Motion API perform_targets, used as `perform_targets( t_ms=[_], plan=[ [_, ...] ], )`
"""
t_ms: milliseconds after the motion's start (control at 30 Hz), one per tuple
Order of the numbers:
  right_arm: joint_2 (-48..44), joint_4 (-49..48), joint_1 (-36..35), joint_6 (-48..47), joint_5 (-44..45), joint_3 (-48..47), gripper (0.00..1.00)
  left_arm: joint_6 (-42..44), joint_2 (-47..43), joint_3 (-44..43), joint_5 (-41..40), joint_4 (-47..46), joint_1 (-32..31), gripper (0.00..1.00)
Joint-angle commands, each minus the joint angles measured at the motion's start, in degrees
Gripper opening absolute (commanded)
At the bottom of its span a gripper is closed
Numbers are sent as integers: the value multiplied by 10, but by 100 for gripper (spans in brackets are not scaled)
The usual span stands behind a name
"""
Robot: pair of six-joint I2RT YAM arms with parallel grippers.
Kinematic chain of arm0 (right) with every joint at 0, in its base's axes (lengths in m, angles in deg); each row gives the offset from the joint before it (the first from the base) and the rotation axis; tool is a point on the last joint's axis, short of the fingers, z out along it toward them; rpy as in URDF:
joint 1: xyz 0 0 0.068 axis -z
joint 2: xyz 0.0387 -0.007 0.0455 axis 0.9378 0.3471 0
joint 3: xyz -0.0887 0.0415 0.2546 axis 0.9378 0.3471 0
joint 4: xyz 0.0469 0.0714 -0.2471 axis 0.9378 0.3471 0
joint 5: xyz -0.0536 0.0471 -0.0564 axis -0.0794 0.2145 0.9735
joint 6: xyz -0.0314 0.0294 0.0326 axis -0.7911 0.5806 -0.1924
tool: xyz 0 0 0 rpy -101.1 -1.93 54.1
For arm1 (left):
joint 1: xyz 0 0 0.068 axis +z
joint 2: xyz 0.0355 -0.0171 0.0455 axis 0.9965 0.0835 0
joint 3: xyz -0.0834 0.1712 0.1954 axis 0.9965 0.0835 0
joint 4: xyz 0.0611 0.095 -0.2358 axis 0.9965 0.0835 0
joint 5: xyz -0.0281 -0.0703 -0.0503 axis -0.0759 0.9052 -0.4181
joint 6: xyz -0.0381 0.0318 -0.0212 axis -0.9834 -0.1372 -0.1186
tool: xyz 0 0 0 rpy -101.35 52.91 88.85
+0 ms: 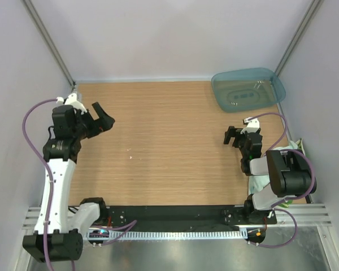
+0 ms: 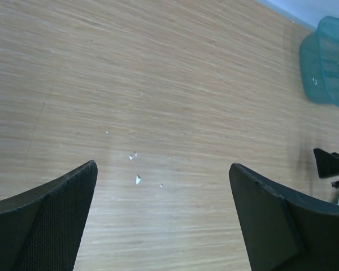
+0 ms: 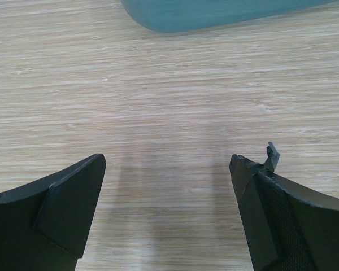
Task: Roll the towels
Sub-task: Grab a towel with the right arm
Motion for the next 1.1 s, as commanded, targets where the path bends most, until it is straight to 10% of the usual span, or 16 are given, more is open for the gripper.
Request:
perform_targets(
  t_ms=[0,400,767,967,1067],
  plan=[
    [-2,-47,1,-9,5,-4,100,21,-41,22,37,37,2,100],
    [-37,-30,-33,-14,93,-6,100,-53,-129,151,4,-51,-9,100],
    [-419,486,-51,263,149,-207,100,-69,-110,150,40,-62,-70,100],
    [-357,849,-16,317,453,-375,99,-49,-74,135,53,-34,-84,100],
    [-276,991,64,372,423,-444,98,-47,-64,135,45,-29,-95,100]
  ],
)
